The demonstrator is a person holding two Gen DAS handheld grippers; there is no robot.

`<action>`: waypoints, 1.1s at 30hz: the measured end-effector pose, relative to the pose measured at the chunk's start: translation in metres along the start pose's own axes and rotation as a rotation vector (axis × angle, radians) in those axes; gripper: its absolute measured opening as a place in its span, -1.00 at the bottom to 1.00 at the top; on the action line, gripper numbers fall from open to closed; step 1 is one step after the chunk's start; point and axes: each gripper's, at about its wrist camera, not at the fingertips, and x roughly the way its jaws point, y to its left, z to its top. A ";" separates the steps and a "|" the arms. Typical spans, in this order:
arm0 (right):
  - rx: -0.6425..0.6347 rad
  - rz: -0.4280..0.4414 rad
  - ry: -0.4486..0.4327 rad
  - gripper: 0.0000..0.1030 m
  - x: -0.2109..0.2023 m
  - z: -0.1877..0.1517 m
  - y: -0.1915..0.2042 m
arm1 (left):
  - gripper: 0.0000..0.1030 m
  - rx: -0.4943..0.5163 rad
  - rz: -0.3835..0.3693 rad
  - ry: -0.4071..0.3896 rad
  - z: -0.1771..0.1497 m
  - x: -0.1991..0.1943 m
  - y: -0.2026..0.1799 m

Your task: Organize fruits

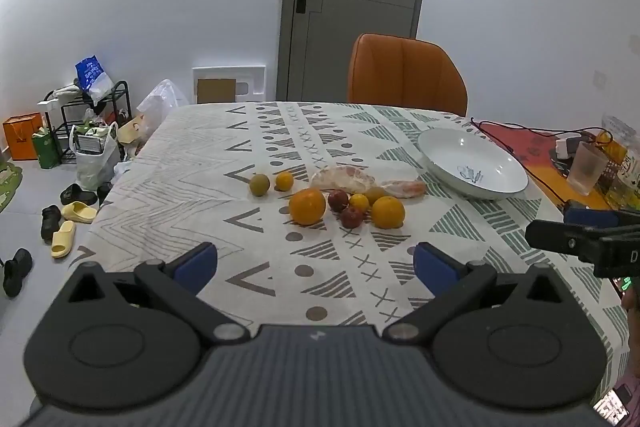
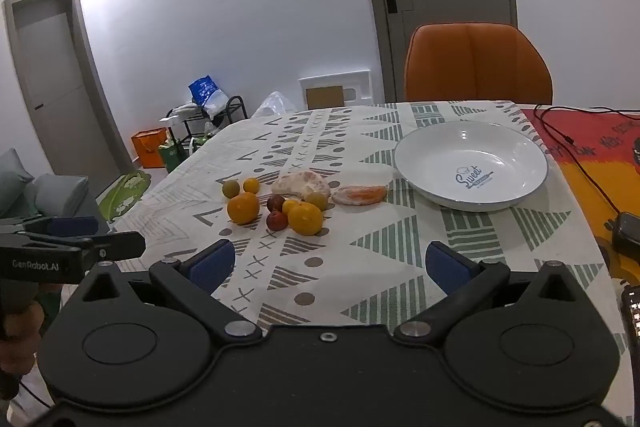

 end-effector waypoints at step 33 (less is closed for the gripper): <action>-0.020 0.000 -0.006 1.00 0.000 0.000 0.004 | 1.00 -0.005 -0.005 -0.012 0.001 -0.002 0.009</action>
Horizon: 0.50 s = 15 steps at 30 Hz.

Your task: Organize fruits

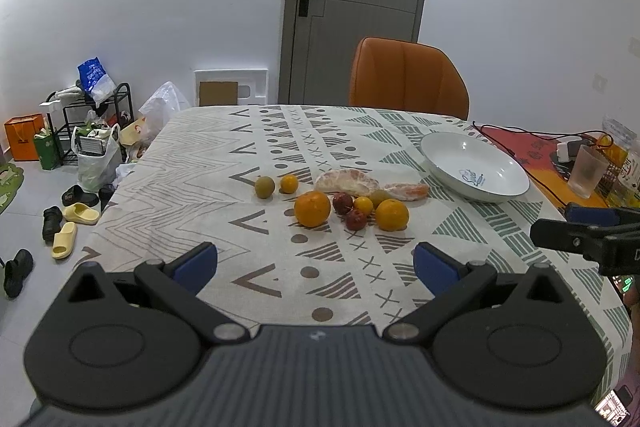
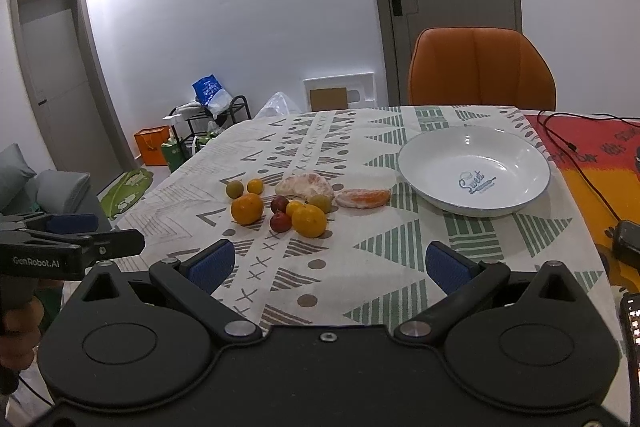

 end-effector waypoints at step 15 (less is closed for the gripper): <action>-0.002 -0.005 0.004 1.00 -0.001 0.001 0.000 | 1.00 -0.002 0.002 -0.001 0.000 -0.001 0.001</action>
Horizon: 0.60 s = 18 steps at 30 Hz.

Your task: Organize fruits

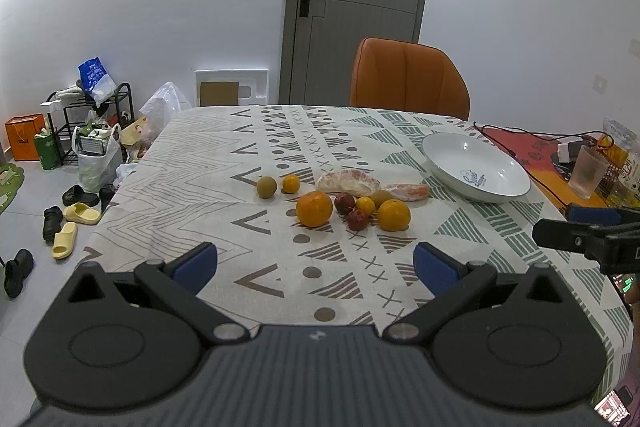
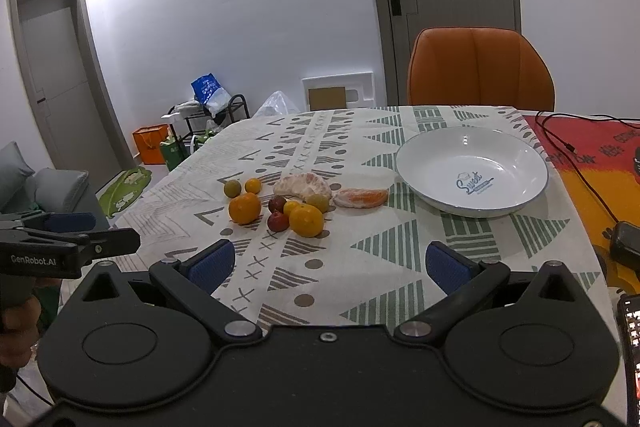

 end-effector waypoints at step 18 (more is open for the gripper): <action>-0.007 0.012 0.005 1.00 0.013 -0.002 -0.002 | 1.00 -0.013 -0.006 0.041 0.002 0.020 0.004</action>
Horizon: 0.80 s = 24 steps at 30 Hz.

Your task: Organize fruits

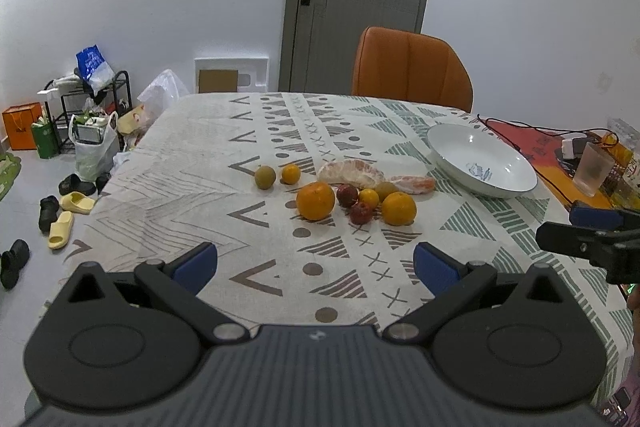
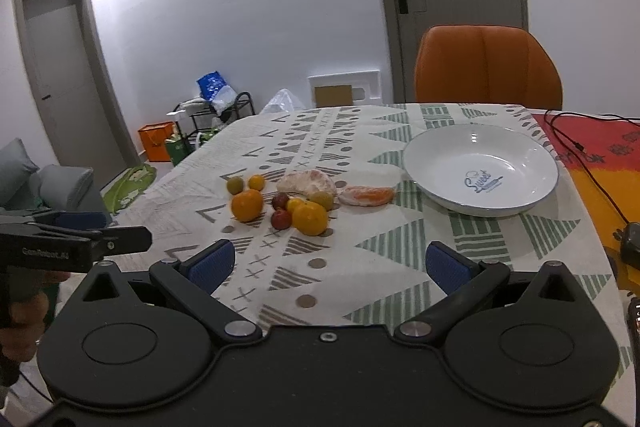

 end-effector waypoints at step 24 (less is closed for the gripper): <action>0.033 0.018 0.066 1.00 0.068 0.010 -0.029 | 0.94 -0.034 -0.002 0.045 0.020 0.079 0.012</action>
